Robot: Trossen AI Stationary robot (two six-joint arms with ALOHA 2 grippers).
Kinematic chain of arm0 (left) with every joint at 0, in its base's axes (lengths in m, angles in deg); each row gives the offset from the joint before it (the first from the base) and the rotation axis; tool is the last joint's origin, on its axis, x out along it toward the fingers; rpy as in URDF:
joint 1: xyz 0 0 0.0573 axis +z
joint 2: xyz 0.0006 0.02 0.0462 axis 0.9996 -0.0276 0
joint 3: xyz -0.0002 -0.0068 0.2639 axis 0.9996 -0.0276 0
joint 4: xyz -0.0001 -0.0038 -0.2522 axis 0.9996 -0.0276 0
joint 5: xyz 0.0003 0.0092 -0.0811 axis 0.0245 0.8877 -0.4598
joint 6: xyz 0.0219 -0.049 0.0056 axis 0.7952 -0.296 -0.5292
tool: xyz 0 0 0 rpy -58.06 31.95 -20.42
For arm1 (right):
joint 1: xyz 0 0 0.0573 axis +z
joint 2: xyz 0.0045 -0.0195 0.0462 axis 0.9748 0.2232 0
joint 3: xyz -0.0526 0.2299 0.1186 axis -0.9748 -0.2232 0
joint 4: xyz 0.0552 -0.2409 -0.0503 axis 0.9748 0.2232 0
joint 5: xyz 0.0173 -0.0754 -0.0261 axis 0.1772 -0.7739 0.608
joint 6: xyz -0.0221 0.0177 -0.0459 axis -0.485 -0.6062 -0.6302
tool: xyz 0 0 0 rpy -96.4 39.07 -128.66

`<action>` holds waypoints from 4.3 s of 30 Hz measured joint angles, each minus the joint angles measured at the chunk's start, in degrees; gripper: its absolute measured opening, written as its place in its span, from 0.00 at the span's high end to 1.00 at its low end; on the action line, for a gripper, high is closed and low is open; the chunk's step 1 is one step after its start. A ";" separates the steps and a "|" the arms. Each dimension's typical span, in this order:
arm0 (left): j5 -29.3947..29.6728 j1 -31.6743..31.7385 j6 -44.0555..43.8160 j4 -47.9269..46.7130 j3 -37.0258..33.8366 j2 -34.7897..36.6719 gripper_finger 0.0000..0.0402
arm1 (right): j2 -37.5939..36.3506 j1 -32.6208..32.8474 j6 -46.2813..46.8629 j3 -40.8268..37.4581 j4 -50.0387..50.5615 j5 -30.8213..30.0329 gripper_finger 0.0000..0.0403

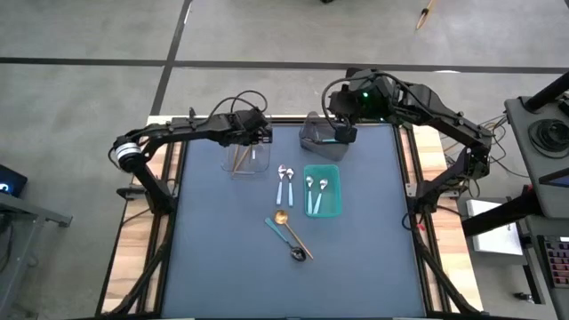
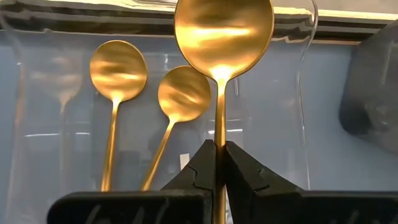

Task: Sort silverware by color (type)
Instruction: Adjust the gold spoon in the transparent bin, then put the blue spoon into the black bin

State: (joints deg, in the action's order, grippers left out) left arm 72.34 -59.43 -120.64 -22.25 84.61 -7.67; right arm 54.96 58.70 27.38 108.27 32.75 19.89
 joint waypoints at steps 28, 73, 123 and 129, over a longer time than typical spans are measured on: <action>-1.48 -0.09 0.05 3.01 0.81 -6.93 0.98 | 0.40 -0.39 2.55 0.00 -0.39 0.00 0.67; 1.68 -6.64 11.50 -8.10 9.37 -1.16 0.79 | 1.12 -0.57 16.40 -0.02 -2.04 3.26 0.67; 2.95 -34.58 26.61 -4.12 -11.57 42.21 0.87 | 37.90 27.09 79.37 2.29 -0.37 28.63 0.73; 3.06 -34.69 26.26 -4.02 -11.57 42.11 0.87 | 40.93 28.99 78.99 2.29 -0.42 29.59 0.76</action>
State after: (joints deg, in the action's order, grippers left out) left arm 75.40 -94.11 -94.38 -26.27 73.04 34.44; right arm 95.89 87.69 106.37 110.56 32.33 49.49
